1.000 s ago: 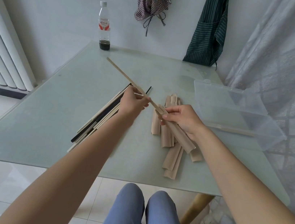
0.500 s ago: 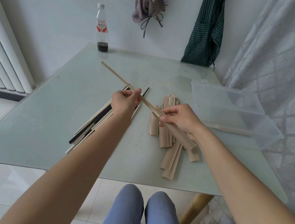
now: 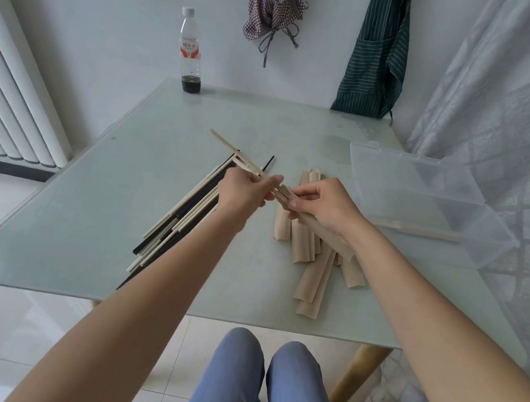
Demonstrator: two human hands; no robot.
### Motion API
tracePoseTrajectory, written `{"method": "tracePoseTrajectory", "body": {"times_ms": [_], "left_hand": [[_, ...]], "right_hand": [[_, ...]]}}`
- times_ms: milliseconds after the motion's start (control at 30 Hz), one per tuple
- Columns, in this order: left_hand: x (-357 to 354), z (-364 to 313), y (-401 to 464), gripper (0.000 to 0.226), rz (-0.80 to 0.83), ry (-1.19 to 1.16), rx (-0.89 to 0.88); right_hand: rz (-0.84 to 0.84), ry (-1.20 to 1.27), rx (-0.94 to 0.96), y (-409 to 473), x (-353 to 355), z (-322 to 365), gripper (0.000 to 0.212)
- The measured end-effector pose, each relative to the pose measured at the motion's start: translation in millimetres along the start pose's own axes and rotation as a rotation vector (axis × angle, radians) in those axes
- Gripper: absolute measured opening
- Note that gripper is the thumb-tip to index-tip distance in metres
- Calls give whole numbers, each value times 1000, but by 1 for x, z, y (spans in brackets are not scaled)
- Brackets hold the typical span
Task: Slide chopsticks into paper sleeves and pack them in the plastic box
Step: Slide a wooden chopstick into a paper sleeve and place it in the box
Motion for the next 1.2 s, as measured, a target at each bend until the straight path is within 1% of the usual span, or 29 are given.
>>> {"method": "tracePoseTrajectory", "body": {"times_ms": [133,333,400,433,500,533,633,700,800,933,1000,1100,1200], "left_hand": [[30,8,1,40,-173,-149,36],[40,16,1,33,-239,-258,102],[49,15,0,23,-316,-233,105],[56,15,-2,24,-368,-181,120],[66,16,-5,46,-431,-78,161],[68,14,-4,48,-431,-66,132],[58,6,-2,34,-381,-46,12],[48,3,-4,27,-344,-44,-32],[36,3,-5,26,-280,-43,-40],[34,10,0,27,-234,-63,-20],[32,9,0,24,-221,-123,-47],[32,6,0,25,-238,-241,-90],[31,2,1,22,-273,-316,-105]], "right_hand": [[-21,-70,-27,-2,8,-6,26],[-2,-158,1,-1,5,4,24],[-13,-207,11,-2,8,8,24],[-17,-229,10,-2,9,7,24],[-19,-240,1,-3,11,4,24],[-20,-233,-1,-3,12,3,25],[-27,-251,10,-5,10,6,23],[-16,-245,34,-6,5,11,21],[-15,-237,53,-4,2,13,20],[-34,-247,50,-1,6,9,21],[-35,-279,60,0,4,13,20],[-56,-352,96,0,3,25,19],[-96,-477,112,-4,11,36,30]]}}
Point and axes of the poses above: each hand's wrist, its own y-axis towards the middle knuckle, its own x-axis out of the back of the hand, z = x × y, the point moved 10 cm from there along y, towards the middle knuckle, and after that the axes turned 11 degrees about z, right-handed, at the moved point
